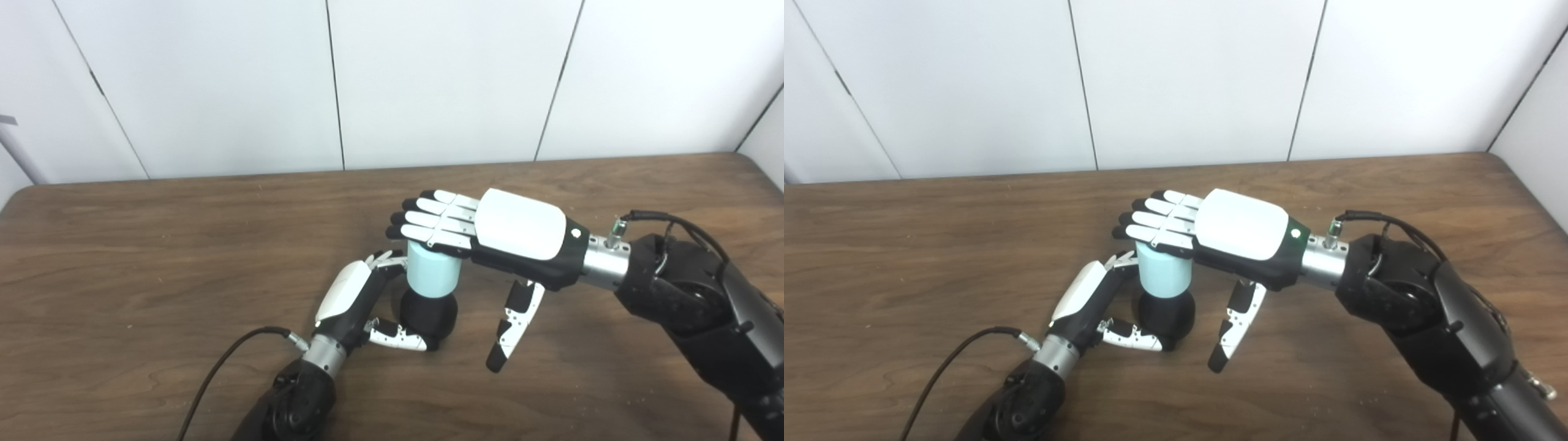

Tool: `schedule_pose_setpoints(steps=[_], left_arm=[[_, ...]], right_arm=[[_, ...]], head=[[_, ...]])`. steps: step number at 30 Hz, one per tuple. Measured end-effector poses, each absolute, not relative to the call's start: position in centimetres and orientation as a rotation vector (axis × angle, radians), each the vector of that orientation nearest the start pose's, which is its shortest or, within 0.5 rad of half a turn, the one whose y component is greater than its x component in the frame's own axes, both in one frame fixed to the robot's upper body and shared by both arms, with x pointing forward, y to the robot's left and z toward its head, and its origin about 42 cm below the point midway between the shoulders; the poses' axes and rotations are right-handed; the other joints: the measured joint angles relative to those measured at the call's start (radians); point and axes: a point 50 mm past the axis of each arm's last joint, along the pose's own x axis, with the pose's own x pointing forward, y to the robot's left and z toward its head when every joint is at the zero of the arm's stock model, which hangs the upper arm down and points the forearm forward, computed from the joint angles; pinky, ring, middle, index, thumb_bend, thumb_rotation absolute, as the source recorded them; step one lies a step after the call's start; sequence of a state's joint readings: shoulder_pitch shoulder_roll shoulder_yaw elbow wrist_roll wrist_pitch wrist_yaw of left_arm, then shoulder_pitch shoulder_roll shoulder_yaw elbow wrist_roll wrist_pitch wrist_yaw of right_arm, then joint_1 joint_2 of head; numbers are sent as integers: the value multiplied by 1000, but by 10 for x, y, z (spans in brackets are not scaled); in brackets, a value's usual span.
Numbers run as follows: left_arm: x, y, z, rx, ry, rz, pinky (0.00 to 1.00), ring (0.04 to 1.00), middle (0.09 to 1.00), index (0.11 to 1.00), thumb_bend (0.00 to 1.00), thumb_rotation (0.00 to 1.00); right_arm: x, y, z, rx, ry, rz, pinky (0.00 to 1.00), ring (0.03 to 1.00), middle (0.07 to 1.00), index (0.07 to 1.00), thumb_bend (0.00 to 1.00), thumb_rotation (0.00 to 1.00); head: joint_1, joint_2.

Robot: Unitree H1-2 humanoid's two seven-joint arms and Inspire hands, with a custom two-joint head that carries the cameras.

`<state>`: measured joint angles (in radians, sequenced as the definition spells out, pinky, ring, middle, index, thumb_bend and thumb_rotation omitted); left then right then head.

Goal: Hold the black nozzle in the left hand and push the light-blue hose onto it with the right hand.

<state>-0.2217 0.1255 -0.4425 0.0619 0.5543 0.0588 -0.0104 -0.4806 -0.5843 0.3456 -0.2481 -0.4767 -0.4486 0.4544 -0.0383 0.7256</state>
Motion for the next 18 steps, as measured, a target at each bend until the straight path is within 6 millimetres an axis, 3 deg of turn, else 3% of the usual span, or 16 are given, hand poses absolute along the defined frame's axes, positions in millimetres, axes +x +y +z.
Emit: schedule_pose_setpoints(steps=[18], left_arm=[[325,119,124,742,-199,-424,1000,937,805,484,521,73]], right_arm=[[344,-220,291,-1371,-921,861,1000,1000,1000,1000,992,686]], head=[[2,0]])
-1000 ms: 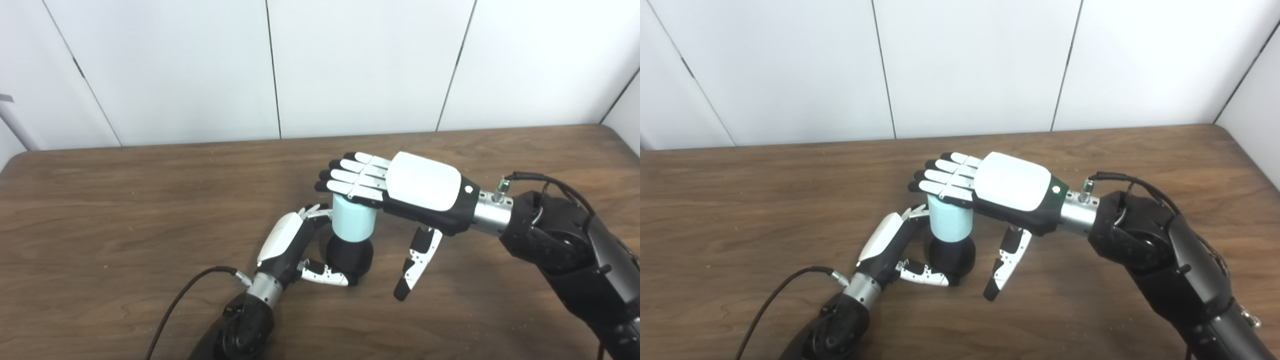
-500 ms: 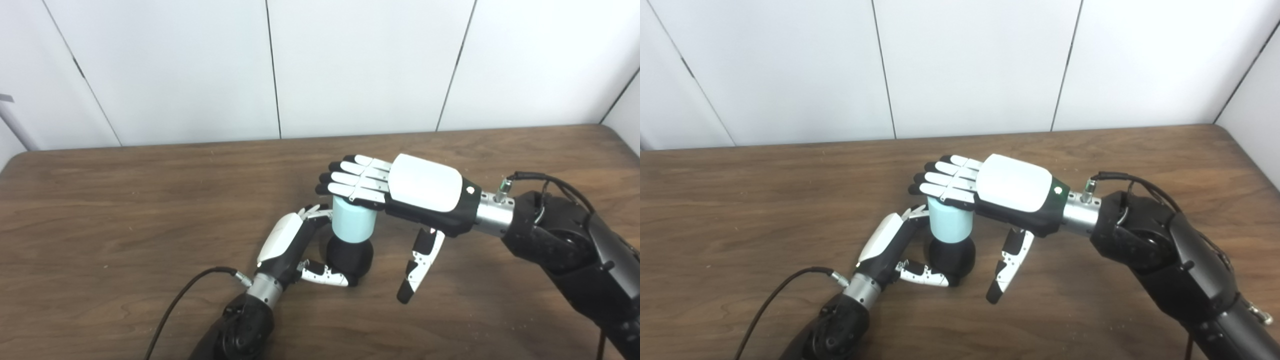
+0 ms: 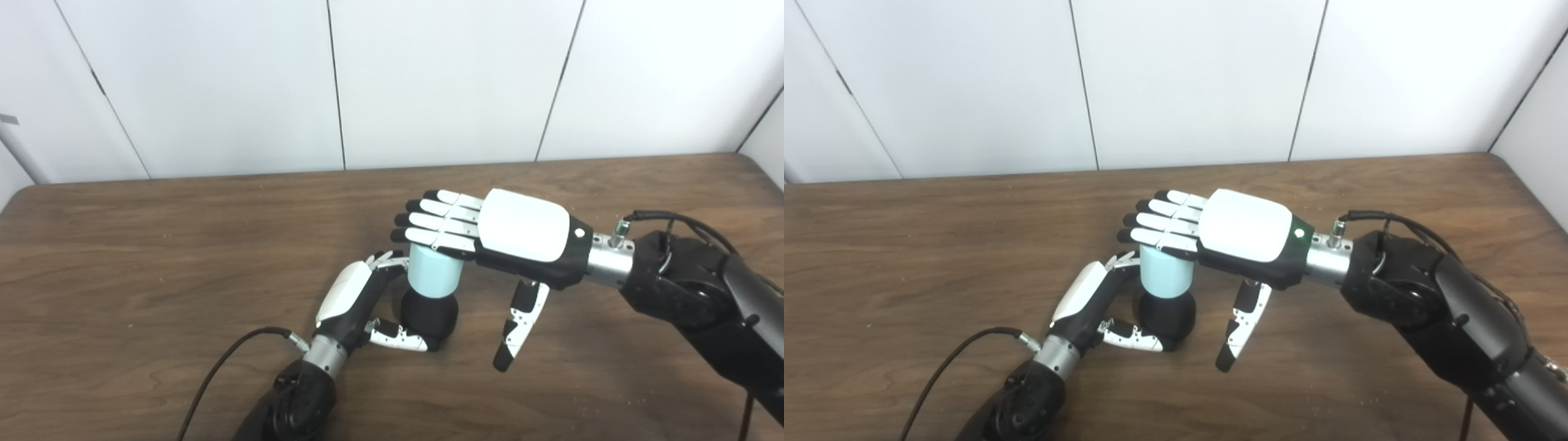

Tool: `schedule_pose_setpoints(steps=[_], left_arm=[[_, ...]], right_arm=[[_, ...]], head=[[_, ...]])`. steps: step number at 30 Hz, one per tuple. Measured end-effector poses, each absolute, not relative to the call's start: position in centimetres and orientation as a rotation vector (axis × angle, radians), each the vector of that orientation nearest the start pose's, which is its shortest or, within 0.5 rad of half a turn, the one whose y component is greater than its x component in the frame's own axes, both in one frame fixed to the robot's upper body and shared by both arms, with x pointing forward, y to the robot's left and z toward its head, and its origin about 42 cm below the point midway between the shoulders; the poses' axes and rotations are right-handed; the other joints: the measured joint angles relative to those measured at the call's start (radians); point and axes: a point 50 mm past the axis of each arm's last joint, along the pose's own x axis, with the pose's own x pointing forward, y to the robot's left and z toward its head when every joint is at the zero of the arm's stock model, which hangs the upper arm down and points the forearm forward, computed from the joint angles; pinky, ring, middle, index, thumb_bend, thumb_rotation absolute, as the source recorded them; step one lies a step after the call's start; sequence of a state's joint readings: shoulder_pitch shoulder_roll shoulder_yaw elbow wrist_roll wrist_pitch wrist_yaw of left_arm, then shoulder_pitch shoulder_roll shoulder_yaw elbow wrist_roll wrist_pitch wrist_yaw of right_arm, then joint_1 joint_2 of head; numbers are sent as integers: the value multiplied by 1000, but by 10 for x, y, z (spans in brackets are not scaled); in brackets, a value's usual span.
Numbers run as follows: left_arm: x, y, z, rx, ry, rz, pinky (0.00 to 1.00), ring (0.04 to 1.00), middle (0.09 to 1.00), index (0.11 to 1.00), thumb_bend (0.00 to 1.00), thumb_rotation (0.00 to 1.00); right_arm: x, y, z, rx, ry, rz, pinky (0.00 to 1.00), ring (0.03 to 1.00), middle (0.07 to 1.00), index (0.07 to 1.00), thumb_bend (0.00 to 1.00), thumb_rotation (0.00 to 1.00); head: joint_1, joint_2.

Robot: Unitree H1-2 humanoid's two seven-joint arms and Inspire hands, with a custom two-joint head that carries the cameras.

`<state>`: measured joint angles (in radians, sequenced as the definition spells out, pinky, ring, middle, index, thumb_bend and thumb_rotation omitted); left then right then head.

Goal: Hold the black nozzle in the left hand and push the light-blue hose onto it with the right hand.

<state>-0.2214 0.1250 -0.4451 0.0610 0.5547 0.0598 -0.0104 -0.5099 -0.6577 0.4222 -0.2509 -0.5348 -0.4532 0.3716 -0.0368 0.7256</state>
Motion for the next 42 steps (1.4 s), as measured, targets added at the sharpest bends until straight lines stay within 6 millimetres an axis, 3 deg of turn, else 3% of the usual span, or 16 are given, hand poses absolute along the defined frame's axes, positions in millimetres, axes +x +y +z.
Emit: schedule_pose_setpoints(steps=[42], left_arm=[[324,120,125,741,-199,-423,1000,930,804,485,520,71]], right_arm=[[338,-216,290,-1415,-976,885,1000,1000,1000,1000,982,713]], head=[[0,11]])
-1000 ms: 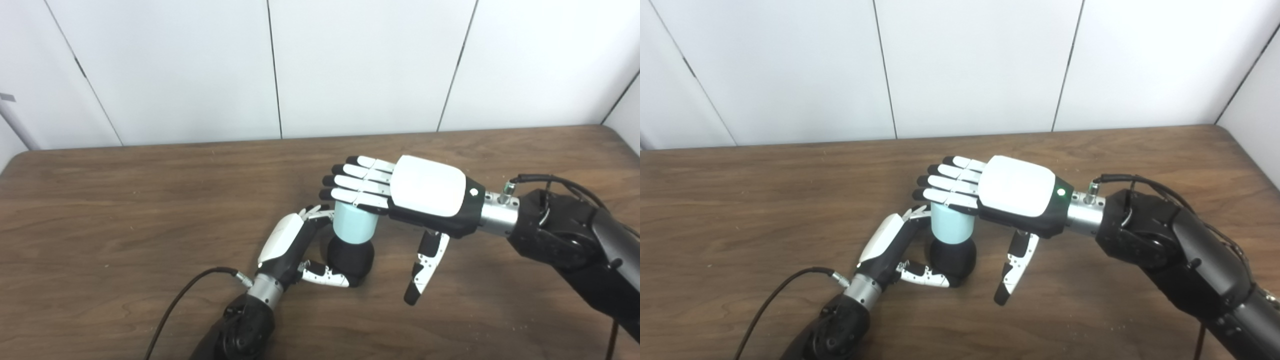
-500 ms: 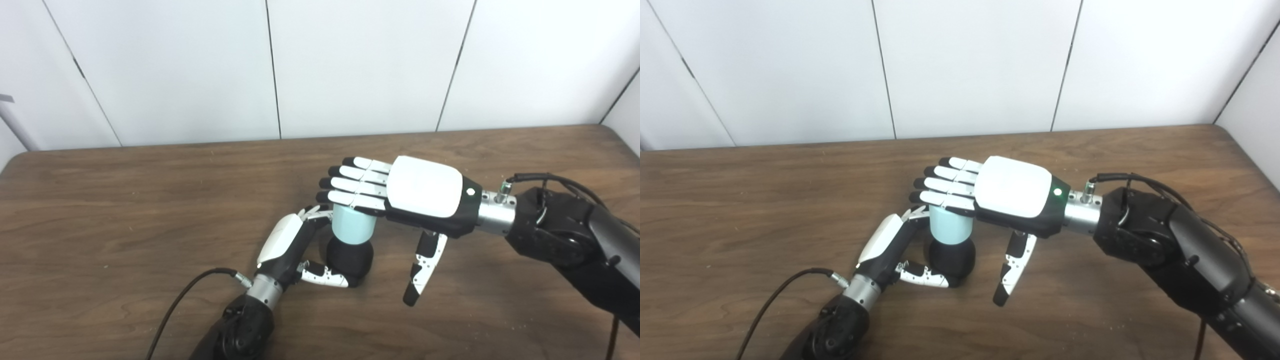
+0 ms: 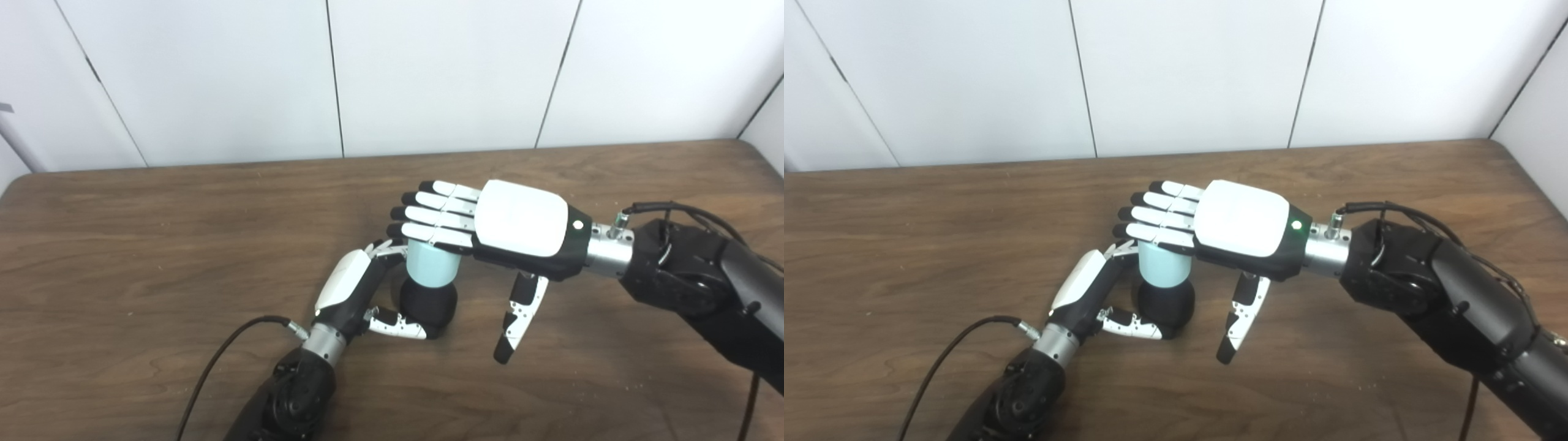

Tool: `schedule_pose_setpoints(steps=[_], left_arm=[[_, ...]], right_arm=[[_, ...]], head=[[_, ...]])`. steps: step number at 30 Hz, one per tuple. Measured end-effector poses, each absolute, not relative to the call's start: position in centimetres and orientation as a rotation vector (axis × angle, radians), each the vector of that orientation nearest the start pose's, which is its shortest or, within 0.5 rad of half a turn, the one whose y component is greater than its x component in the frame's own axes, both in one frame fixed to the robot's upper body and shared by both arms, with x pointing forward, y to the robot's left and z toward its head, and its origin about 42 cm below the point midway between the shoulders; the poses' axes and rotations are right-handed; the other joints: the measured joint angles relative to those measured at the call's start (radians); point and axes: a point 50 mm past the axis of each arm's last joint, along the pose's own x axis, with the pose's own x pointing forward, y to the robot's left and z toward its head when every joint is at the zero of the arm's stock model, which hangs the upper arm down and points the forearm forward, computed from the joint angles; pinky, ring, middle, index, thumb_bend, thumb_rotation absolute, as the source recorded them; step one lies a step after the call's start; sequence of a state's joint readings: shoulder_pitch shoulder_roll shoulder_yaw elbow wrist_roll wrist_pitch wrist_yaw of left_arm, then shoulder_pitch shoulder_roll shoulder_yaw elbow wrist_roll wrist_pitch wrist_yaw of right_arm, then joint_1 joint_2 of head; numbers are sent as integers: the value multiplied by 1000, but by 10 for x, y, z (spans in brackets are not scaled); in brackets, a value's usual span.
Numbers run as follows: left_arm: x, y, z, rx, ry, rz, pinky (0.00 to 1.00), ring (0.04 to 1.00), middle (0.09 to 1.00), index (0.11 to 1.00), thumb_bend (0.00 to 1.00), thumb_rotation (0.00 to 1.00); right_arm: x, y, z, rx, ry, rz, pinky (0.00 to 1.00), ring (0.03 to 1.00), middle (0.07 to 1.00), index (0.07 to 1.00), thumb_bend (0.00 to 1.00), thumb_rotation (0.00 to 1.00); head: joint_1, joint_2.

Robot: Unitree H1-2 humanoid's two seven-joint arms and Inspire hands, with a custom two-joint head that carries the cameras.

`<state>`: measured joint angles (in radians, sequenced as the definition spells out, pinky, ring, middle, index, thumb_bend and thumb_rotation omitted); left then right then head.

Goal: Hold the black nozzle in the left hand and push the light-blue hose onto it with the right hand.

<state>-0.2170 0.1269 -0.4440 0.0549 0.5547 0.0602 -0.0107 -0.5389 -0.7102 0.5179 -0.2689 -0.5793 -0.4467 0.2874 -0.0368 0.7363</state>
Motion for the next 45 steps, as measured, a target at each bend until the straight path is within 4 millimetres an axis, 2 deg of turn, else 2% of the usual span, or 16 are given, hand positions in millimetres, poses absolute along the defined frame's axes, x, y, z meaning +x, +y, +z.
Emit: schedule_pose_setpoints(steps=[28,39,45], left_arm=[[323,119,125,740,-199,-427,1000,912,799,485,520,71],[323,119,125,741,-199,-428,1000,953,815,486,520,71],[322,120,125,740,-199,-429,1000,931,812,487,520,72]], right_arm=[[333,-219,285,-1359,-997,890,1000,1000,985,953,971,719],[331,-218,283,-1338,-1010,889,1000,1000,981,945,975,722],[329,-218,282,-1340,-1027,889,1000,1000,978,925,975,723]], head=[[0,2],[2,0],[2,0]])
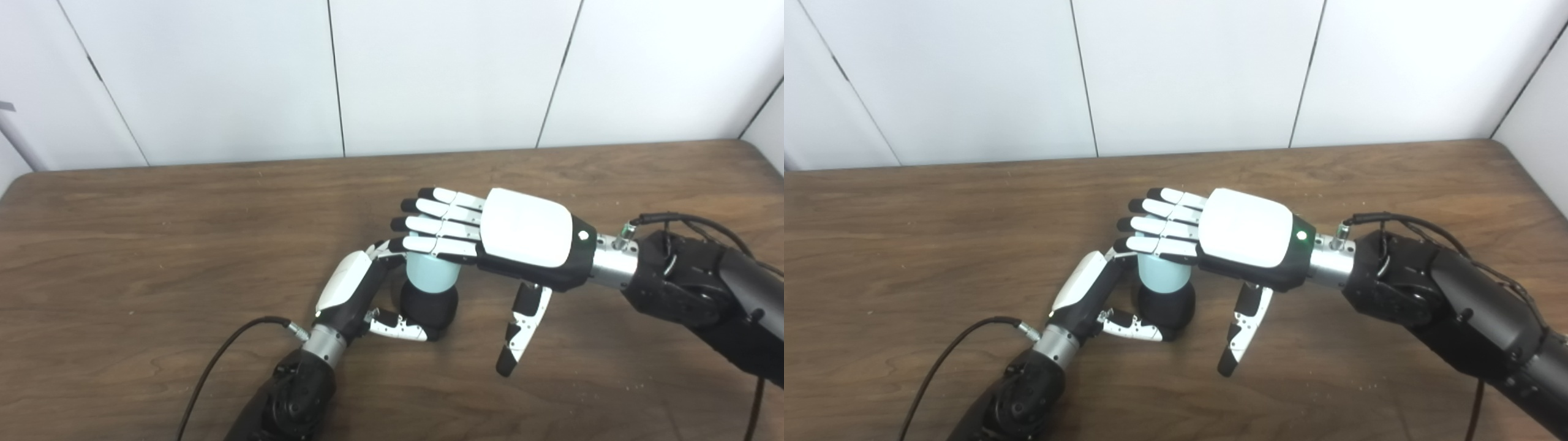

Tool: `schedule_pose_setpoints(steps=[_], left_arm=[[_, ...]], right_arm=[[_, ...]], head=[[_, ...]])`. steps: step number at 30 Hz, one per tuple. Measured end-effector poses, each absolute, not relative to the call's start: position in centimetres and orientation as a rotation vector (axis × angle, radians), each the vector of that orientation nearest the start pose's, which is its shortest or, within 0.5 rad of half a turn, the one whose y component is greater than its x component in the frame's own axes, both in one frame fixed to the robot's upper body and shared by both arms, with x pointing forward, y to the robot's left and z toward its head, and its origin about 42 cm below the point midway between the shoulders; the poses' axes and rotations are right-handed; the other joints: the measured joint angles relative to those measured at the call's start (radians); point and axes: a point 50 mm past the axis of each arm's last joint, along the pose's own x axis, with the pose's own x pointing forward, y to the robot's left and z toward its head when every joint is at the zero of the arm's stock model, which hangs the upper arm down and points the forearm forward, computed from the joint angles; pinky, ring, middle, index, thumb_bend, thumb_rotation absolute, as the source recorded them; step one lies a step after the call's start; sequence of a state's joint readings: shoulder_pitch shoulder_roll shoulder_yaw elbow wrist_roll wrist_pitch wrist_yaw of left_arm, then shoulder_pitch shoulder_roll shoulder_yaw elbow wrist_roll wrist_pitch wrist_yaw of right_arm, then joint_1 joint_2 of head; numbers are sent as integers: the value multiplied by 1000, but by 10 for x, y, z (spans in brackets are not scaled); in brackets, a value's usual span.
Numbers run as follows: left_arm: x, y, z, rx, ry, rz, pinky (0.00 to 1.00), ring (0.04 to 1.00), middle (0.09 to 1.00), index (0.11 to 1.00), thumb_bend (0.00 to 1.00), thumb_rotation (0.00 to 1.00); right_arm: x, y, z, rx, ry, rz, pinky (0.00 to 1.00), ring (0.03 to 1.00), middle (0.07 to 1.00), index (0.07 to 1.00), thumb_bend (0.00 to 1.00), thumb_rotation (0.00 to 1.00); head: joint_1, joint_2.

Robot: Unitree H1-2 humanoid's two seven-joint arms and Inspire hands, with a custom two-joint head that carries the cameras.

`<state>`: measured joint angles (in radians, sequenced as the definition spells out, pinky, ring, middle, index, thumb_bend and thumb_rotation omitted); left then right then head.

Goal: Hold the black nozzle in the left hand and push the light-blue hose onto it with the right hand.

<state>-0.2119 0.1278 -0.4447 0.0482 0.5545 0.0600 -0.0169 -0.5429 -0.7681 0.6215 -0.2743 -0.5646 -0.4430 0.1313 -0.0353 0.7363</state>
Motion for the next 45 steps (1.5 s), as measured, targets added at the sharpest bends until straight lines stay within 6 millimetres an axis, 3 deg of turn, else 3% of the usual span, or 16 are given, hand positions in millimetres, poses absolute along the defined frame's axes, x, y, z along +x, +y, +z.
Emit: schedule_pose_setpoints(steps=[26,45], left_arm=[[322,121,124,738,-195,-426,1000,930,814,486,520,72],[322,121,124,746,-192,-433,1000,928,804,484,520,72]], right_arm=[[329,-214,279,-1322,-1073,894,1000,1000,985,924,965,716],[335,-221,280,-1174,-933,929,983,1000,993,977,968,681]], head=[[-5,3],[-3,6]])
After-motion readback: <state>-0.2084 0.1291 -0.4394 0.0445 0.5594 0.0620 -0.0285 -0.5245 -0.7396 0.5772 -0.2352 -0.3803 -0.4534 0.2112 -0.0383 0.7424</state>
